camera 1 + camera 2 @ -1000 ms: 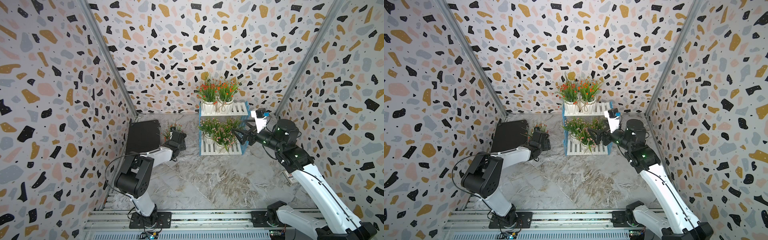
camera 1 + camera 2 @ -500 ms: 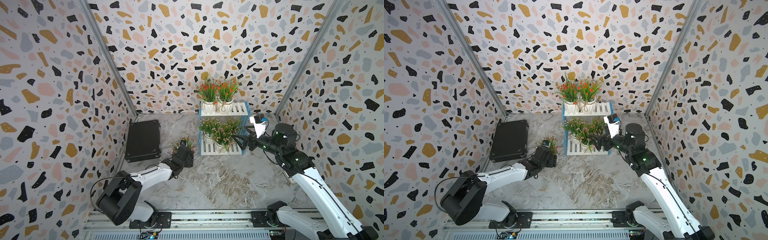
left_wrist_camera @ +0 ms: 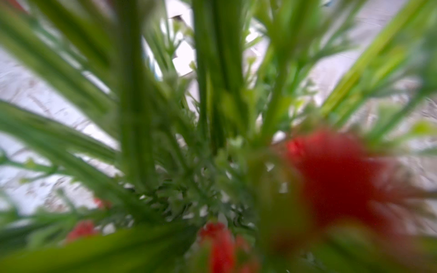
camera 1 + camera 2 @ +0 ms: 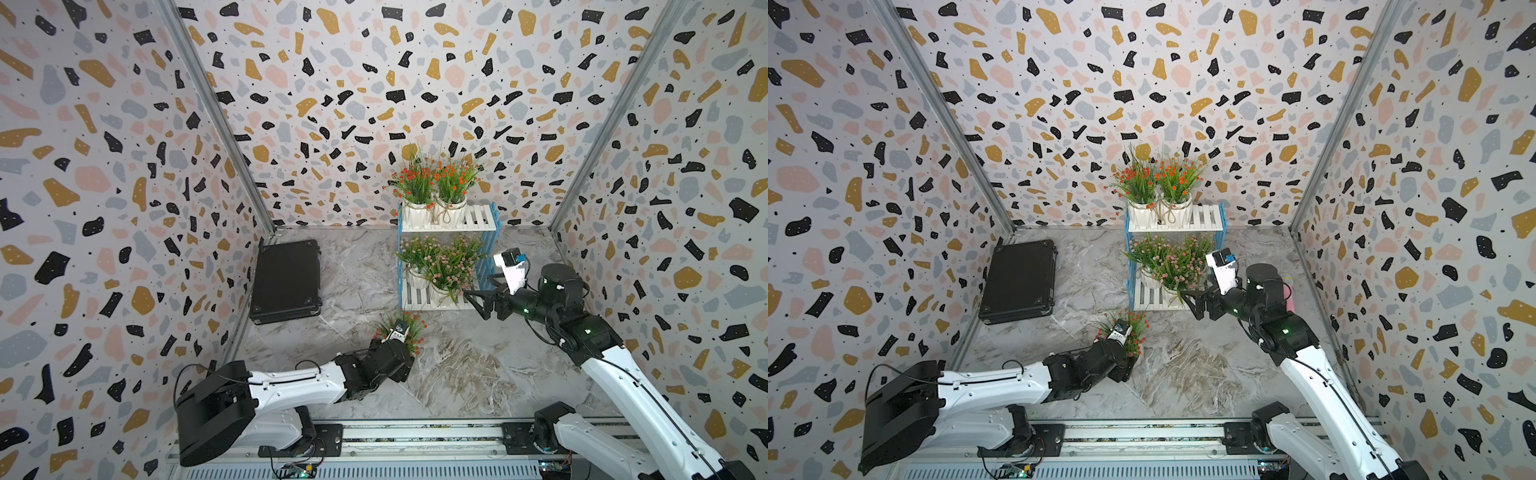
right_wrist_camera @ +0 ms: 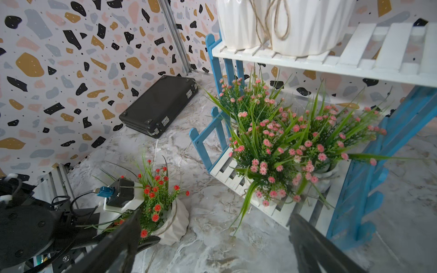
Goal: Place the baby's breath potted plants on the rack by color
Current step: Move the baby's breath potted plant to the center of the board.
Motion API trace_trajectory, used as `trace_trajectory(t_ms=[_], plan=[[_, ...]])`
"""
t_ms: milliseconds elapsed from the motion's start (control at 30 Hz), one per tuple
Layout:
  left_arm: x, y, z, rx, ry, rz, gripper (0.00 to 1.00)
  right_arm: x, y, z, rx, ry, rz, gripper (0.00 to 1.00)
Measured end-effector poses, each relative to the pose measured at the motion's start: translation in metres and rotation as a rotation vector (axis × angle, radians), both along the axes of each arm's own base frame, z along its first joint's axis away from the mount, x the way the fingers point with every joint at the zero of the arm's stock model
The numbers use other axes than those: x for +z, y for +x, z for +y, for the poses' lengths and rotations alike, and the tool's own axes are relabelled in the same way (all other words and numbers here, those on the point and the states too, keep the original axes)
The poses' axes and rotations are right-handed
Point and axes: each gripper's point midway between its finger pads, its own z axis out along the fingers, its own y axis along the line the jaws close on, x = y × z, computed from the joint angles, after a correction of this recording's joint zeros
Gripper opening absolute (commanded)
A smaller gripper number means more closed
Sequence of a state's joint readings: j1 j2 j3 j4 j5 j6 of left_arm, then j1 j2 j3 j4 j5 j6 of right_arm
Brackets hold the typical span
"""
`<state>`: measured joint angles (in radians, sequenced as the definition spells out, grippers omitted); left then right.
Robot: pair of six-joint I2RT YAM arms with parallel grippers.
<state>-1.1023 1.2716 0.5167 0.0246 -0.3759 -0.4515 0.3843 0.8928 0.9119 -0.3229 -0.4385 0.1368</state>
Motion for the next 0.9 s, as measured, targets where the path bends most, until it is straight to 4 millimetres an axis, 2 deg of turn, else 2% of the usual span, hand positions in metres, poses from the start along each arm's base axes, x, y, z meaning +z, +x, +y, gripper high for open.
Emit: trace_trajectory(t_ms=[67, 233, 400, 500, 633, 900], plan=[[-0.001, -0.004, -0.012, -0.036, -0.013, -0.012, 0.82, -0.010, -0.004, -0.002, -0.002, -0.007, 0.027, 1.00], [-0.001, -0.008, -0.031, -0.090, -0.034, -0.037, 0.84, -0.021, -0.007, -0.003, -0.008, -0.007, 0.059, 1.00], [0.000, -0.019, -0.045, -0.152, -0.048, -0.029, 0.90, -0.033, -0.010, -0.004, -0.012, -0.004, 0.094, 1.00], [0.000, -0.028, -0.051, -0.189, -0.059, -0.015, 0.97, -0.041, -0.012, -0.003, -0.009, -0.001, 0.121, 1.00], [0.010, -0.038, -0.052, -0.206, -0.087, -0.005, 0.99, -0.050, -0.014, -0.003, -0.008, -0.001, 0.151, 1.00], [0.052, -0.049, -0.035, -0.203, -0.184, -0.023, 0.99, -0.069, -0.017, -0.002, -0.008, -0.011, 0.192, 1.00]])
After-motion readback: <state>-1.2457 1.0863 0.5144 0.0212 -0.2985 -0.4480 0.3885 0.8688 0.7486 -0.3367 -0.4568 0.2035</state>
